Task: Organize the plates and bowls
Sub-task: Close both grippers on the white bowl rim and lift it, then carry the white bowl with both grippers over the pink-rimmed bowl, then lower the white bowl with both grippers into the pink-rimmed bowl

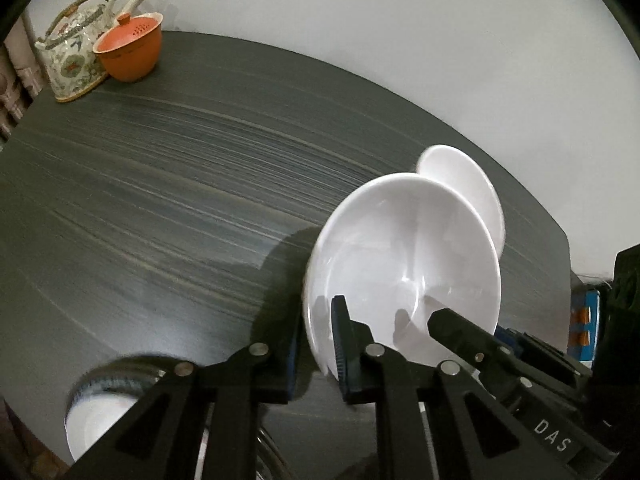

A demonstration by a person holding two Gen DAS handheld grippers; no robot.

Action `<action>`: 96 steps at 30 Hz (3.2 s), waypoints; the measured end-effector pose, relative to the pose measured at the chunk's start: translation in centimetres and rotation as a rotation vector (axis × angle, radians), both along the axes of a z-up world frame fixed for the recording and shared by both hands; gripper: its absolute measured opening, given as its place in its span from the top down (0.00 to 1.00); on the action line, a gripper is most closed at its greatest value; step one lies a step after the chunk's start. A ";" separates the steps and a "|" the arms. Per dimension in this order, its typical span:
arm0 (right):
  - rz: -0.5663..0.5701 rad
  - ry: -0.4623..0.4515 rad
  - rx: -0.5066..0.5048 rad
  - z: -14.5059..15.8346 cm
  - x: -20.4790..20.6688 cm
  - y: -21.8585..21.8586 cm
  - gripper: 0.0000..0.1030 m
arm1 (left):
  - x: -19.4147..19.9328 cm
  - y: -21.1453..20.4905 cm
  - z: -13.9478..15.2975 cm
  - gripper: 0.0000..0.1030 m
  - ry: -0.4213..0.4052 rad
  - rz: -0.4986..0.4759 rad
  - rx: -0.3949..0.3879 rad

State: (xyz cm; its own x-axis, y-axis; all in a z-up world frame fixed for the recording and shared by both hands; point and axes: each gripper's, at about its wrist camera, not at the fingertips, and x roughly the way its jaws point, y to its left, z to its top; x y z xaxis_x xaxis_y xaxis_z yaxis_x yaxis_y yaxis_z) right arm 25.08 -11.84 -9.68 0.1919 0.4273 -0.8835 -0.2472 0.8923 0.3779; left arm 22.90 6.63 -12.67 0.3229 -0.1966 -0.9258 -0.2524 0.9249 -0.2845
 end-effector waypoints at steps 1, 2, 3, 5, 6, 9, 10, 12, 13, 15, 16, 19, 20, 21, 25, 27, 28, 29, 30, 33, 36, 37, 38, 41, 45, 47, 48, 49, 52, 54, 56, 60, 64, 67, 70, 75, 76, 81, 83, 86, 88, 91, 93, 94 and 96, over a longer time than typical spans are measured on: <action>-0.003 -0.006 0.005 0.3 -0.3 -0.2 0.76 | -0.4 -0.5 0.5 0.86 -0.008 -0.004 0.002; -0.006 -0.013 0.008 0.8 -0.7 -0.6 0.76 | -0.7 -1.1 1.1 0.86 -0.016 -0.011 0.009; -0.010 -0.022 0.009 1.3 -1.2 -1.0 0.76 | -1.2 -1.7 1.5 0.86 -0.023 -0.018 0.015; -0.019 -0.035 0.009 2.1 -1.9 -1.7 0.76 | -1.7 -2.9 2.3 0.86 -0.037 -0.039 0.019; -0.028 -0.045 0.009 2.7 -2.3 -2.3 0.76 | -2.0 -3.5 2.7 0.85 -0.044 -0.048 0.019; -0.058 -0.071 0.018 4.2 -3.6 -3.9 0.76 | -3.1 -4.7 3.9 0.86 -0.064 -0.080 0.021; -0.065 -0.076 0.024 4.6 -4.0 -4.3 0.76 | -3.7 -4.9 4.3 0.86 -0.069 -0.087 0.016; -0.078 -0.084 0.028 5.6 -5.0 -5.2 0.76 | -4.6 -5.2 5.2 0.86 -0.079 -0.097 0.010; -0.083 -0.088 0.031 5.9 -5.5 -5.6 0.76 | -4.9 -5.4 5.4 0.86 -0.083 -0.102 0.008; -0.091 -0.100 0.037 6.6 -6.6 -6.1 0.76 | -5.8 -6.4 6.3 0.86 -0.092 -0.117 0.012; -0.096 -0.099 0.036 6.7 -7.0 -6.2 0.76 | -6.4 -6.7 6.6 0.86 -0.093 -0.122 0.017; -0.114 -0.093 0.050 7.0 -8.5 -6.9 0.75 | -7.7 -7.1 7.2 0.86 -0.102 -0.138 0.020; -0.119 -0.097 0.051 7.2 -9.1 -7.0 0.75 | -8.0 -7.0 7.2 0.86 -0.102 -0.140 0.018; -0.121 -0.101 0.053 7.4 -9.8 -7.6 0.76 | -8.6 -7.1 7.4 0.86 -0.102 -0.142 0.018; -0.137 -0.104 0.077 7.9 -12.0 -8.1 0.75 | -10.9 -7.2 8.2 0.86 -0.101 -0.147 0.021; -0.141 -0.105 0.082 8.1 -13.2 -8.3 0.75 | -12.1 -7.5 8.6 0.86 -0.104 -0.150 0.019; -0.144 -0.105 0.080 8.1 -13.7 -8.3 0.75 | -12.6 -7.7 8.7 0.86 -0.107 -0.155 0.024; -0.149 -0.105 0.081 8.1 -14.1 -8.3 0.75 | -13.1 -7.8 8.9 0.86 -0.111 -0.159 0.026; -0.150 -0.108 0.084 8.2 -14.7 -8.4 0.75 | -13.5 -7.9 9.0 0.85 -0.113 -0.162 0.025; -0.160 -0.106 0.093 8.1 -16.3 -8.8 0.75 | -14.8 -8.3 9.0 0.86 -0.113 -0.173 0.027; -0.173 -0.107 0.094 8.0 -17.9 -9.3 0.75 | -16.1 -8.8 8.9 0.86 -0.105 -0.186 0.025; -0.178 -0.104 0.094 7.9 -18.3 -9.5 0.75 | -16.3 -8.9 8.8 0.86 -0.102 -0.185 0.024; -0.183 -0.103 0.092 7.9 -18.8 -9.6 0.75 | -16.7 -9.0 8.8 0.86 -0.100 -0.189 0.026; -0.190 -0.096 0.085 7.7 -19.9 -9.9 0.75 | -17.6 -9.3 8.4 0.86 -0.090 -0.199 0.032; -0.195 -0.080 0.077 7.1 -21.2 -10.2 0.75 | -18.6 -9.5 7.7 0.86 -0.066 -0.200 0.027; -0.197 -0.065 0.075 6.6 -21.6 -10.2 0.75 | -18.9 -9.5 7.4 0.86 -0.058 -0.203 0.030; -0.198 -0.058 0.075 6.4 -21.7 -10.2 0.75 | -19.0 -9.6 7.2 0.86 -0.051 -0.201 0.029; -0.203 -0.049 0.077 6.1 -21.9 -10.2 0.75 | -19.1 -9.5 6.9 0.86 -0.042 -0.201 0.031; -0.204 -0.025 0.069 5.3 -22.1 -10.1 0.75 | -19.2 -9.6 6.2 0.86 -0.022 -0.201 0.037; -0.203 -0.011 0.063 4.9 -22.2 -10.0 0.75 | -19.2 -9.7 5.6 0.86 -0.005 -0.203 0.038; -0.208 0.004 0.055 4.4 -22.3 -9.9 0.75 | -19.1 -9.8 5.0 0.86 0.009 -0.205 0.041; -0.214 0.029 0.040 3.5 -22.3 -9.6 0.74 | -18.8 -10.0 4.1 0.86 0.032 -0.212 0.053; -0.228 0.060 0.026 2.4 -22.2 -9.7 0.74 | -18.5 -10.4 3.0 0.86 0.058 -0.223 0.065; -0.243 0.083 0.025 1.6 -21.9 -9.9 0.74 | -18.3 -10.4 2.4 0.86 0.072 -0.219 0.066; -0.266 0.104 0.033 0.9 -21.6 -10.1 0.74 | -18.2 -10.5 1.9 0.86 0.081 -0.224 0.085; -0.271 0.118 0.015 0.4 -21.4 -9.9 0.74 | -17.8 -10.8 1.5 0.86 0.092 -0.226 0.098; -0.273 0.120 0.012 0.3 -21.3 -9.9 0.74 | -17.9 -10.9 1.5 0.86 0.093 -0.226 0.099; -0.284 0.135 -0.001 0.1 -20.9 -9.6 0.74 | -17.6 -11.8 1.4 0.85 0.110 -0.241 0.117; -0.285 0.134 -0.009 0.1 -20.9 -9.5 0.73 | -17.5 -12.2 1.4 0.85 0.113 -0.252 0.131; -0.282 0.132 -0.026 0.2 -20.8 -9.3 0.73 | -17.4 -12.5 1.3 0.85 0.120 -0.252 0.134; -0.280 0.135 -0.030 0.2 -20.7 -9.2 0.71 | -17.4 -12.5 1.2 0.85 0.127 -0.249 0.128; -0.283 0.142 -0.031 0.1 -20.4 -9.1 0.69 | -17.3 -12.4 0.9 0.83 0.138 -0.243 0.119; -0.286 0.148 -0.033 0.1 -20.4 -9.1 0.69 | -17.2 -12.3 0.6 0.83 0.145 -0.242 0.108; -0.288 0.152 -0.034 0.0 -20.3 -9.1 0.69 | -17.2 -12.3 0.6 0.82 0.147 -0.242 0.104; -0.290 0.151 -0.033 0.0 -20.2 -9.1 0.68 | -17.1 -12.3 0.5 0.81 0.148 -0.246 0.105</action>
State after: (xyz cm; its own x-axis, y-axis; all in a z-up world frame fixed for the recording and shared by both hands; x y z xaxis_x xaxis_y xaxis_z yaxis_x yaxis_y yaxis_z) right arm 4.91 -20.92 -9.65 0.1674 0.3448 -0.9237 0.0759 0.9296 0.3607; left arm 5.77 -5.66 -12.15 0.1378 -0.1533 -0.9785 -0.0490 0.9857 -0.1613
